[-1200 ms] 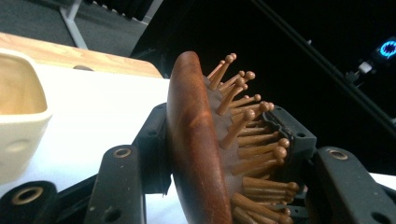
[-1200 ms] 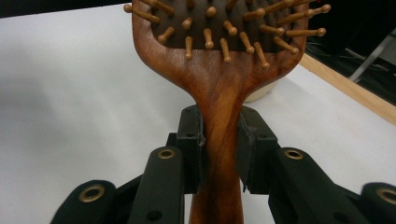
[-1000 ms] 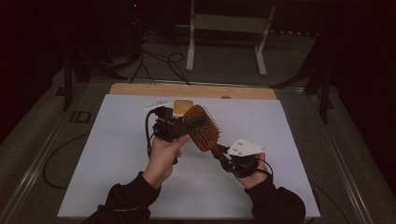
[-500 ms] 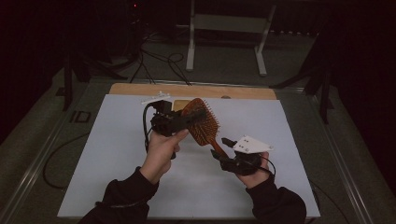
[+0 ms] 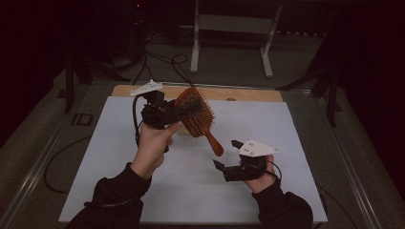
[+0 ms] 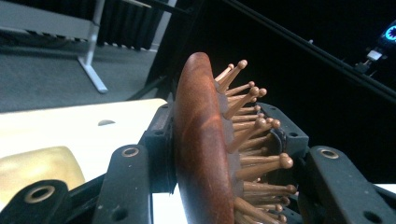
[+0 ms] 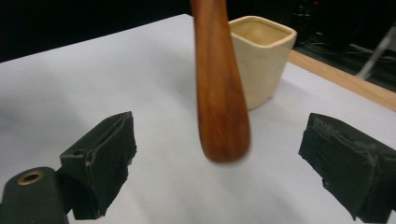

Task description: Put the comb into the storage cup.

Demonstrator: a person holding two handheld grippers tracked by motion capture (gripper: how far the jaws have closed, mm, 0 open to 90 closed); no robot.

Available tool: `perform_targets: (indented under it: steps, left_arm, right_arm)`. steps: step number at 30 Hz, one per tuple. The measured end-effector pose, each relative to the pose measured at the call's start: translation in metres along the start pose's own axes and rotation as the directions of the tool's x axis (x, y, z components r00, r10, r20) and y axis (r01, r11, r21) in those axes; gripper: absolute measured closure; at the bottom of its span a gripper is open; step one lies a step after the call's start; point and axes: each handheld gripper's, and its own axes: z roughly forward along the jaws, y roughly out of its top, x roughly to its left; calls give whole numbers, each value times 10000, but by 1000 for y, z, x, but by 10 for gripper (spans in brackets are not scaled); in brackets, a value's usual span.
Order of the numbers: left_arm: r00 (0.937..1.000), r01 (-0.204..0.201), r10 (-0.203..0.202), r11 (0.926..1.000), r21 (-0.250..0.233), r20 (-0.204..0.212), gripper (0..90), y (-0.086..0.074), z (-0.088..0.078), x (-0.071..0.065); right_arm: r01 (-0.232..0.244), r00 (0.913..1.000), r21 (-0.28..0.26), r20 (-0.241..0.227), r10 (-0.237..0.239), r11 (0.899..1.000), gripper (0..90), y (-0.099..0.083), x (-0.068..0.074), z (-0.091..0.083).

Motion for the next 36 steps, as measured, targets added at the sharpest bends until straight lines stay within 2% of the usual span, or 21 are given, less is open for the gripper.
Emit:
perform_targets:
  steps: [1,2,7,12,22,26,28,29,31,36]
  left_arm:
    - [10000,-42,42,10000,-26,-61,538,2,-2,0]
    - [9999,-108,108,9999,-43,-103,538,5,-3,0]
    - [9988,-314,310,9994,-110,-373,539,15,-8,2]
    - [9978,-369,357,9991,-212,-567,539,26,-11,6]
    - [9937,-528,476,9974,-489,-1016,539,49,-9,13]
    - [9914,-567,494,9967,-574,-1208,539,57,-7,18]
    - [9892,-595,506,9963,-614,-1376,539,61,-7,21]
    - [9879,-644,552,9961,-599,-1450,539,63,-7,23]
    - [9849,-668,560,9959,-610,-1639,539,66,-6,27]
    - [9779,-562,392,9954,-776,-2052,538,72,-5,40]
  right_arm:
    - [-149,9999,-16,-69,149,9999,94,0,0,-1]
    - [11,10000,-20,-58,-11,10000,94,-1,-1,-1]
    - [-33,10000,-89,-21,33,10000,93,-3,-1,-6]
    - [242,9997,-63,-81,-243,9997,93,-9,-1,-11]
    - [115,9999,97,90,-116,9999,94,-25,-5,-24]
    - [228,9997,79,81,-229,9997,94,-29,-4,-25]
    - [214,9998,109,13,-214,9997,94,-30,-4,-25]
    - [350,9994,126,9,-351,9993,94,-31,-4,-24]
    - [266,9996,118,-59,-265,9996,94,-31,-3,-23]
    - [257,9995,100,-182,-255,9996,94,-31,-2,-21]
